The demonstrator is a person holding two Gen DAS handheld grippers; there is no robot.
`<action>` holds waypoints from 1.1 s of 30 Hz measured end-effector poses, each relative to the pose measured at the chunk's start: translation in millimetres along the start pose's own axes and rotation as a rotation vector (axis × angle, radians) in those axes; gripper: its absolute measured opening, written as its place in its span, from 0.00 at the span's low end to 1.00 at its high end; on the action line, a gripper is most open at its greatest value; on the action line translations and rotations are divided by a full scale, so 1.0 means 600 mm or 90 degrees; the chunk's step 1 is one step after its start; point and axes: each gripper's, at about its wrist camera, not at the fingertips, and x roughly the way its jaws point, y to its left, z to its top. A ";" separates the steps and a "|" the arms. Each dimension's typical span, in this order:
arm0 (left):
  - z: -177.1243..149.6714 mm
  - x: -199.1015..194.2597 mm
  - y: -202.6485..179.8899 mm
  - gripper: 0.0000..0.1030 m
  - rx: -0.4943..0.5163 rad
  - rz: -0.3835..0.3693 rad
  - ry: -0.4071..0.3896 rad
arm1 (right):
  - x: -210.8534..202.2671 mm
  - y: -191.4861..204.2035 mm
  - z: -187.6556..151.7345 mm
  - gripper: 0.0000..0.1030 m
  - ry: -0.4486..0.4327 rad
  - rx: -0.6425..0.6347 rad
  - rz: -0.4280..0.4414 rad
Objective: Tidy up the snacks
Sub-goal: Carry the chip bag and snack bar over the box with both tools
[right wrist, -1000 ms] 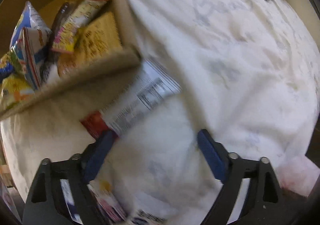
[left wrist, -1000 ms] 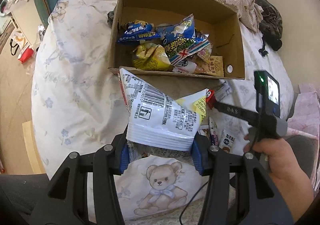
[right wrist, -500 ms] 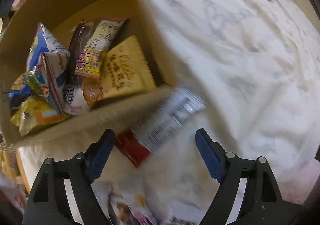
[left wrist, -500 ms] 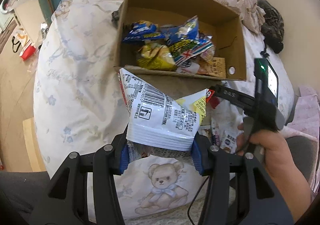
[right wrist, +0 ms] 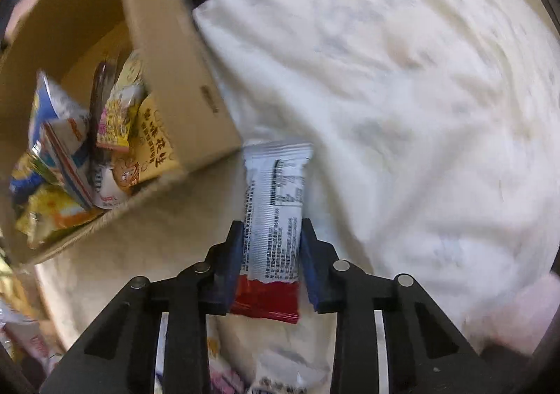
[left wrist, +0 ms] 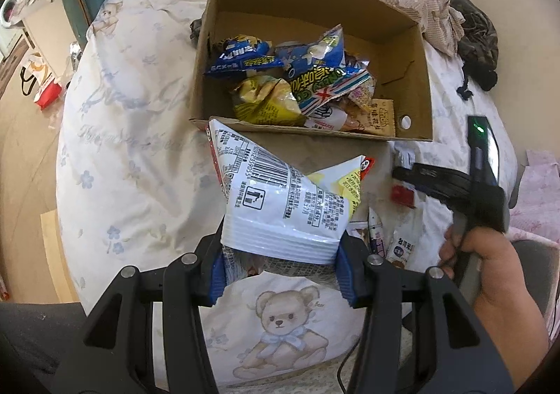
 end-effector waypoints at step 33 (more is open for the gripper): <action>0.036 -0.060 0.018 0.45 0.043 0.169 -0.166 | -0.241 0.162 -0.086 0.31 -0.183 -0.200 0.307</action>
